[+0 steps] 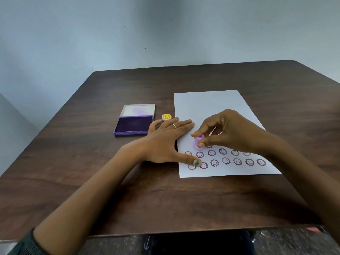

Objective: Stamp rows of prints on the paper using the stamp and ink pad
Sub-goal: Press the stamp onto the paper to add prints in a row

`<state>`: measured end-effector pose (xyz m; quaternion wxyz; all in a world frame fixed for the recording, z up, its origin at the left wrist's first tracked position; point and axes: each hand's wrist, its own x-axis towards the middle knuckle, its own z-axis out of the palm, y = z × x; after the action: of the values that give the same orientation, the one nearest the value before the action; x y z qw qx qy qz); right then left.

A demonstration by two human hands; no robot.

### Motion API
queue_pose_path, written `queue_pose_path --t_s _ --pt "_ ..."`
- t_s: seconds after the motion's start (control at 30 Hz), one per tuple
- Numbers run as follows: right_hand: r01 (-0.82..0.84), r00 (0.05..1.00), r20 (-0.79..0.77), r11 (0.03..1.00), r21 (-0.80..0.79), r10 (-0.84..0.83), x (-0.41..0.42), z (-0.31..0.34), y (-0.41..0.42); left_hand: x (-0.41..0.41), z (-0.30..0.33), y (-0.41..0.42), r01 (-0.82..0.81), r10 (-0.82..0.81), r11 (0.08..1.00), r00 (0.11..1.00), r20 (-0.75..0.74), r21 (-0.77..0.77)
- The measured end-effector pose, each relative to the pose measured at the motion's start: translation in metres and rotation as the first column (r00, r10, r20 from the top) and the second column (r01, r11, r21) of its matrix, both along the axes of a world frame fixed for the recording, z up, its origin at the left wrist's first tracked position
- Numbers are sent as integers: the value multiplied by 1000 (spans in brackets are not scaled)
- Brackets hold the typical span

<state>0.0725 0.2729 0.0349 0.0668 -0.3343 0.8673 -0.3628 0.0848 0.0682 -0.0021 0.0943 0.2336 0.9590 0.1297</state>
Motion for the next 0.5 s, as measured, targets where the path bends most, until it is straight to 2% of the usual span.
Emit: queue_pose_path --t_s 0.27,0.33,0.37,0.43,0.5 --pt "21 1000 -19 1000 -22 -22 -1 -6 3 0 2 0 3 -3 1000 1000 12 5" --pt "44 999 20 991 -128 -42 -3 -4 7 1 2 0 -1 1 1000 1000 8 11" --pt "84 994 87 962 -260 -64 -4 -3 10 2 2 0 -3 3 1000 1000 6 13" --pt "203 966 249 816 -541 -75 -10 1 19 3 2 0 -6 6 1000 1000 9 12" --pt "324 925 375 652 -685 -65 -17 1 29 3 2 0 -6 6 1000 1000 12 9"
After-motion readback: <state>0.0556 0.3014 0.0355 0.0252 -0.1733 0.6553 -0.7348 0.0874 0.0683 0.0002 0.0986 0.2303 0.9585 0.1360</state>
